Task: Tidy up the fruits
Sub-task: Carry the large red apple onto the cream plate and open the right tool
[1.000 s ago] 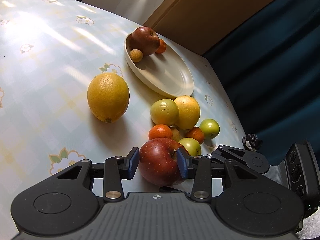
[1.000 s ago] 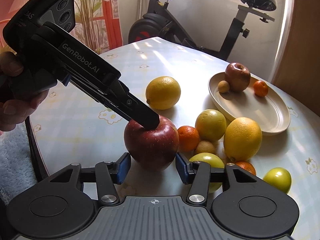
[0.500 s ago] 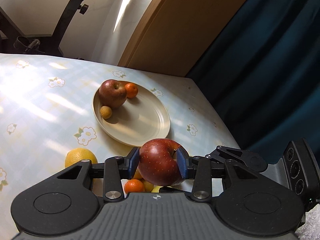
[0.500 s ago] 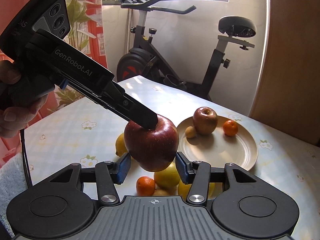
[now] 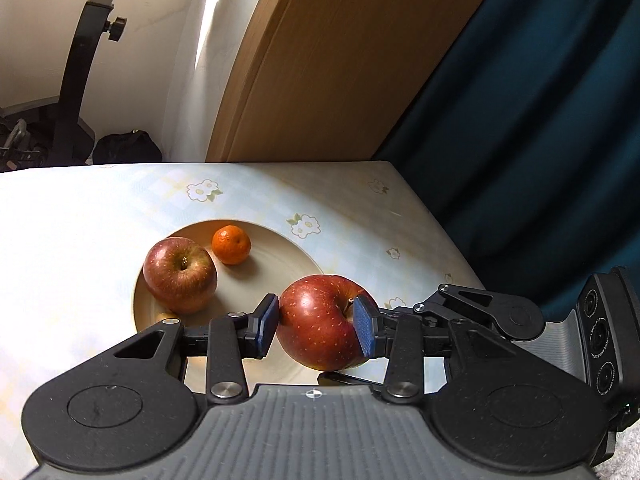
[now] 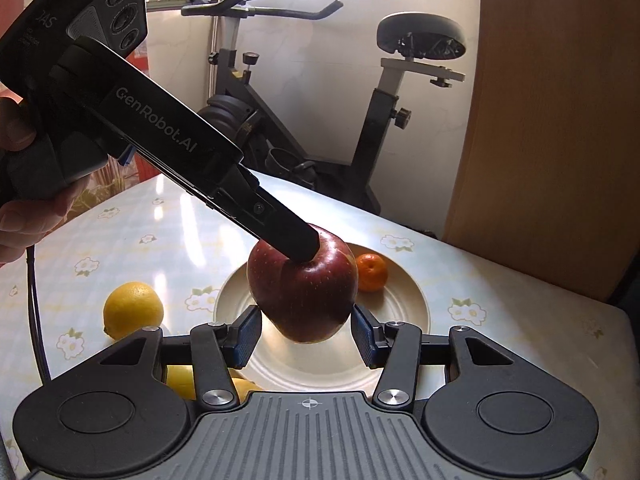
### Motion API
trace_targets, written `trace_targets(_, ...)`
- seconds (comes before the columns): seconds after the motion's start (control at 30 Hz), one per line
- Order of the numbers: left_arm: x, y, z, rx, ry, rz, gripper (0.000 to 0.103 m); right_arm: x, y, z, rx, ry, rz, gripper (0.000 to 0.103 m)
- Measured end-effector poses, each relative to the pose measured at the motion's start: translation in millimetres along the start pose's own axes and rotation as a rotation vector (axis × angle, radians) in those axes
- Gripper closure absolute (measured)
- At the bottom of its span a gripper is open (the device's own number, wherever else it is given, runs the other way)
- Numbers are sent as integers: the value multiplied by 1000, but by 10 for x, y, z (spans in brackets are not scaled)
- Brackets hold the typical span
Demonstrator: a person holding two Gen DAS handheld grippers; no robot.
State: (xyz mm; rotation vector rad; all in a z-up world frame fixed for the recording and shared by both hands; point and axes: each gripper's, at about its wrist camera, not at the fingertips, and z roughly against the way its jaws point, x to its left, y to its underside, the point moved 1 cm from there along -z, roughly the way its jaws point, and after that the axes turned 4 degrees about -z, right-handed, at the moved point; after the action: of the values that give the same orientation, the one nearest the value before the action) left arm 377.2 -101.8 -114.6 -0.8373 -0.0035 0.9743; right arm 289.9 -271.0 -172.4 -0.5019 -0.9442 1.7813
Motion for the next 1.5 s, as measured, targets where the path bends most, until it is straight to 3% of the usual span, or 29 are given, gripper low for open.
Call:
trace_targets(0.47,279,-308,-868,106,-30,70,60,-510,78,-718,93,35,10,58)
trace_targets(0.7,333,-365,-861,91,-52,84,60,-543,19,-875,91,28,7,57)
trace_targets(0.93,228,-367,-752,92,-108,4,62,-527,-53,-1013,101,6,6,57)
trace_targets(1.2,410,-389,-721,94,-135,66,62,-475,-110,-1103,102,-11,8,57)
trace_targets(1.5,396,-388,-750,83,-170,32,61,-486,-139,-1050,108,5,-6,57)
